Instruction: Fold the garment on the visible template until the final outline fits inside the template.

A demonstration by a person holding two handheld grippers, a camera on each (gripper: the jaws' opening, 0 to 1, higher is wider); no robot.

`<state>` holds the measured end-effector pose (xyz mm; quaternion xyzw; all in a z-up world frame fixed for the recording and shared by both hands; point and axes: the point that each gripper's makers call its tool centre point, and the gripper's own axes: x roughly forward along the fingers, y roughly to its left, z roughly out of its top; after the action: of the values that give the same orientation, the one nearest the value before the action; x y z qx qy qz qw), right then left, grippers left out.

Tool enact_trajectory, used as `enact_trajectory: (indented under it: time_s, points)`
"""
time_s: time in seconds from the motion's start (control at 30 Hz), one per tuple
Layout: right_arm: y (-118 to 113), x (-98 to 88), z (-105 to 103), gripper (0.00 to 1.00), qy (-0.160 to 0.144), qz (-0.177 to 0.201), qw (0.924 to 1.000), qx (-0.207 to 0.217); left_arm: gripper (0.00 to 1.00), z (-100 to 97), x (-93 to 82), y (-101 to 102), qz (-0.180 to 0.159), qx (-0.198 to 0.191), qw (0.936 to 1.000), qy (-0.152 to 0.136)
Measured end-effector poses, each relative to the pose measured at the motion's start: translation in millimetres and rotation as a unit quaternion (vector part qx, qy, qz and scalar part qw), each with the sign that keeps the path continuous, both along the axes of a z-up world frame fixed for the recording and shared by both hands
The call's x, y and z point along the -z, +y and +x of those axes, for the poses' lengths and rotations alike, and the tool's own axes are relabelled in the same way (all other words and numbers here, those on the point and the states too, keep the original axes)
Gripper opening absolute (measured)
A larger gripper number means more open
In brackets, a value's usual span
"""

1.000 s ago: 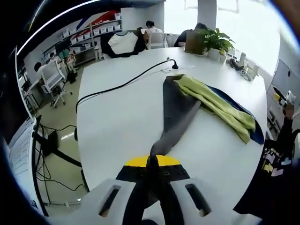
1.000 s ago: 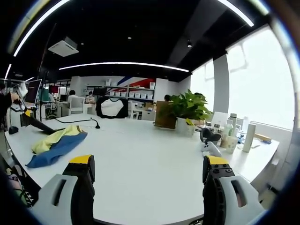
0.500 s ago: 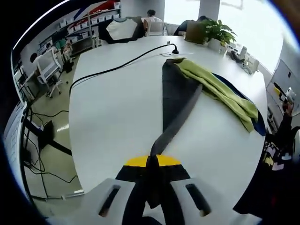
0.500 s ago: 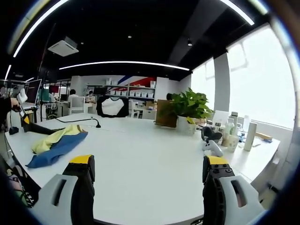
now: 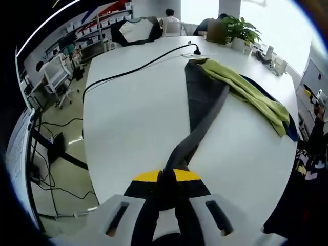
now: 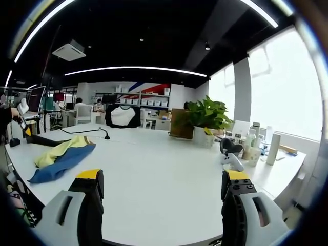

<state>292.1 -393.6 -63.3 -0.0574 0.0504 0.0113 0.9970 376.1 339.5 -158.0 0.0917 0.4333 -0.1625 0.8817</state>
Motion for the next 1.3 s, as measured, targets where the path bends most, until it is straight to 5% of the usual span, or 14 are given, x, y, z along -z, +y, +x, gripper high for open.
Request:
enact_trajectory:
  time_s: [0.23,0.43,0.6,0.9,1.3]
  points:
    - [0,-0.7,-1,0.99,0.0,-0.001,1.0,0.001,0.09,6.4,-14.2,18,0.056,0.004,0.997,-0.053]
    - [4,-0.4,1,0.99,0.0,0.0,1.0,-0.004,0.21,5.9,-36.6,-5,0.057,0.055,0.9891,-0.125]
    - [4,0.6,1,0.99,0.002,0.0,1.0,-0.006,0.21,6.2,-17.5,-7,0.061,0.069,0.9907,-0.101]
    - [-2,-4.6,-3,0.99,-0.005,-0.002,1.0,0.006,0.2,18.9,21.3,11,0.036,0.036,0.9972,-0.055]
    - [-2,-1.1,-1,0.99,0.0,-0.002,1.0,0.004,0.2,17.1,32.9,8,0.014,0.031,0.9987,-0.037]
